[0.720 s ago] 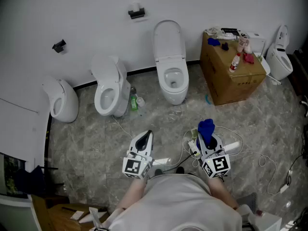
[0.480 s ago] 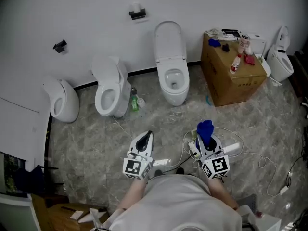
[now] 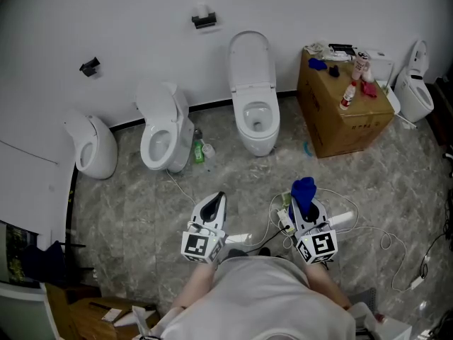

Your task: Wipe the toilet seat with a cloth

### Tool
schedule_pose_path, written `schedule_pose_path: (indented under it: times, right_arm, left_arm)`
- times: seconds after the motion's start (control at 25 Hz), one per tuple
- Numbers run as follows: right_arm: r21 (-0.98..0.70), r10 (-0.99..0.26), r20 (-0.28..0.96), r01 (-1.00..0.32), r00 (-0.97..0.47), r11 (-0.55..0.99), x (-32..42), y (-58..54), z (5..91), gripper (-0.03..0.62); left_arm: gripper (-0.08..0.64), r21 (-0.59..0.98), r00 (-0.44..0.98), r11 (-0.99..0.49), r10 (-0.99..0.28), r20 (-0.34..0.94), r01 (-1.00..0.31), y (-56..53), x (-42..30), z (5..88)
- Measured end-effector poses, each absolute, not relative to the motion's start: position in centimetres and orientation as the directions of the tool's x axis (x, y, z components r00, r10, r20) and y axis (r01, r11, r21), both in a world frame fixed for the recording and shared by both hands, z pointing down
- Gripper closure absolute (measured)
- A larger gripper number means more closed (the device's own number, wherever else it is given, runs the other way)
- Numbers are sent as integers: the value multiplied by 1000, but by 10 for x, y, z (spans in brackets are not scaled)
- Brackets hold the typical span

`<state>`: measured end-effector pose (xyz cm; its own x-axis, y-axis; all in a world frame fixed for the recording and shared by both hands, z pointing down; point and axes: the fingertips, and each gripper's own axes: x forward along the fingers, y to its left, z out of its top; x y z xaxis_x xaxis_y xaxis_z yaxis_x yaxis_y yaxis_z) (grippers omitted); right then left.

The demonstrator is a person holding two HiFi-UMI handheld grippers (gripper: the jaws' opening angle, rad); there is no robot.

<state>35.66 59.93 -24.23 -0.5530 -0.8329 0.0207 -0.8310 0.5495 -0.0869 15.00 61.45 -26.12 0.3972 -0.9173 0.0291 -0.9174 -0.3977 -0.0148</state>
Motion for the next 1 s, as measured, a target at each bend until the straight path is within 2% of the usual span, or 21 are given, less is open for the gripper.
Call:
schedule_pose_path:
  times: [0.52, 1.0]
  right_arm:
    - [-98, -832, 40, -830, -554, 548, 328, 544, -232, 546]
    - [-76, -878, 91, -883, -470, 464, 266, 374, -226, 546]
  left_arm:
    - [554, -15, 413, -414, -910, 34, -910, 557, 125, -259]
    - [554, 18, 494, -494, -868, 50, -869, 360, 52, -238]
